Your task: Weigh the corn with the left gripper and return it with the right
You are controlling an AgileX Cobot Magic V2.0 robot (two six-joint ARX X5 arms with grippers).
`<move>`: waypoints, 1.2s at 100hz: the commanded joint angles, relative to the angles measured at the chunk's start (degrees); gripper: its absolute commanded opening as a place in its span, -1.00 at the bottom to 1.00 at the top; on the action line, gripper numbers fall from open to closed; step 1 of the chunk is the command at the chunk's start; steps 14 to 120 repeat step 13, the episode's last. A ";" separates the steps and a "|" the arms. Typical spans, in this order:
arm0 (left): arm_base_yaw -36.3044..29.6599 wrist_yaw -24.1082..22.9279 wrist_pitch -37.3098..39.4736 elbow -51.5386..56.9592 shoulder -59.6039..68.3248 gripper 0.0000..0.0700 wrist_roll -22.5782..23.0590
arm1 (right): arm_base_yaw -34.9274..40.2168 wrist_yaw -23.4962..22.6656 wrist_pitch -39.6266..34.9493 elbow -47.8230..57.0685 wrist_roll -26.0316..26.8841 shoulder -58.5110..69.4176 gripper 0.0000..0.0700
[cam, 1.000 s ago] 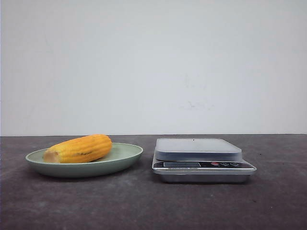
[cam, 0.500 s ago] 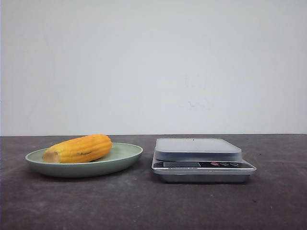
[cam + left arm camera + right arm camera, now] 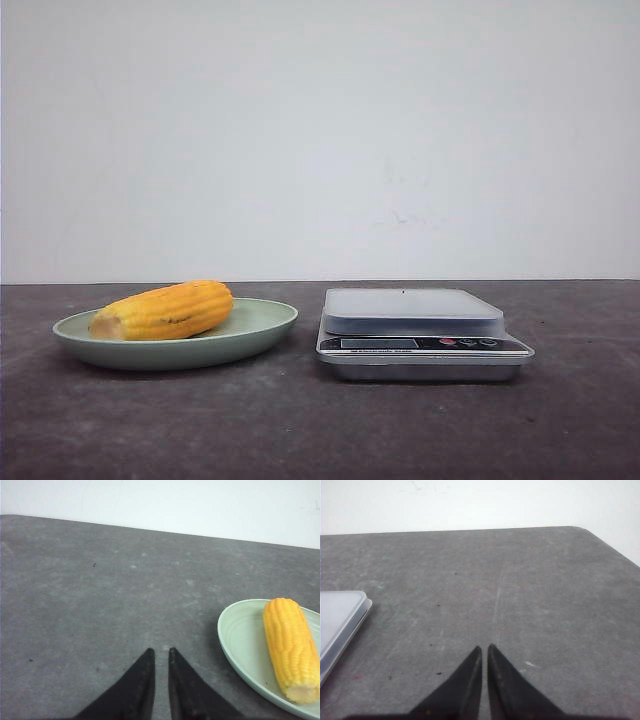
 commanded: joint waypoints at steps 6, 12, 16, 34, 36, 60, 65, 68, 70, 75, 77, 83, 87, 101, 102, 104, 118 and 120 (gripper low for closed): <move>0.00 -0.07 -0.28 -1.01 -0.11 -1.00 0.55 | 0.04 -0.13 0.74 -0.28 0.66 -0.11 -0.96; 0.00 -0.07 -0.28 -1.01 -0.11 -1.00 0.55 | 0.04 -0.13 0.74 -0.28 0.66 -0.11 -0.96; 0.00 -0.07 -0.28 -1.01 -0.11 -1.00 0.55 | 0.04 -0.13 0.74 -0.28 0.66 -0.11 -0.96; 0.00 -0.07 -0.28 -1.01 -0.11 -1.00 0.55 | 0.04 -0.13 0.74 -0.28 0.66 -0.11 -0.96; 0.00 -0.07 -0.28 -1.01 -0.11 -1.00 0.55 | 0.04 -0.13 0.74 -0.28 0.66 -0.11 -0.96; 0.00 -0.07 -0.28 -1.01 -0.11 -1.00 0.55 | 0.04 -0.13 0.74 -0.28 0.66 -0.11 -0.96; 0.00 -0.07 -0.28 -1.01 -0.11 -1.00 0.55 | 0.04 -0.13 0.74 -0.28 0.66 -0.11 -0.96; 0.00 -0.07 -0.28 -1.01 -0.11 -1.00 0.55 | 0.04 -0.13 0.74 -0.28 0.66 -0.11 -0.96; 0.00 -0.07 -0.28 -1.01 -0.11 -1.00 0.55 | 0.04 -0.13 0.74 -0.28 0.66 -0.11 -0.96; 0.00 -0.07 -0.28 -1.01 -0.11 -1.00 0.55 | 0.04 -0.13 0.74 -0.28 0.66 -0.11 -0.96; 0.00 -0.07 -0.28 -1.01 -0.11 -1.00 0.55 | 0.04 -0.13 0.74 -0.28 0.66 -0.11 -0.96; 0.00 -0.07 -0.28 -1.01 -0.11 -1.00 0.55 | 0.04 -0.13 0.74 -0.28 0.66 -0.11 -0.96; 0.00 -0.07 -0.28 -1.01 -0.11 -1.00 0.55 | 0.04 -0.13 0.74 -0.28 0.66 -0.11 -0.96; 0.00 -0.07 -0.28 -1.01 -0.11 -1.00 0.55 | 0.04 -0.13 0.74 -0.28 0.66 -0.11 -0.96; 0.00 -0.07 -0.28 -1.01 -0.11 -1.00 0.55 | 0.04 -0.13 0.74 -0.28 0.66 -0.11 -0.96; 0.00 -0.07 -0.28 -1.01 -0.11 -1.00 0.55 | 0.04 -0.13 0.74 -0.28 0.66 -0.11 -0.96; 0.00 -0.07 -0.28 -1.01 -0.11 -1.00 0.55 | 0.04 -0.13 0.74 -0.28 0.66 -0.11 -0.96; 0.00 -0.07 -0.28 -1.01 -0.11 -1.00 0.55 | 0.04 -0.13 0.74 -0.28 0.66 -0.11 -0.96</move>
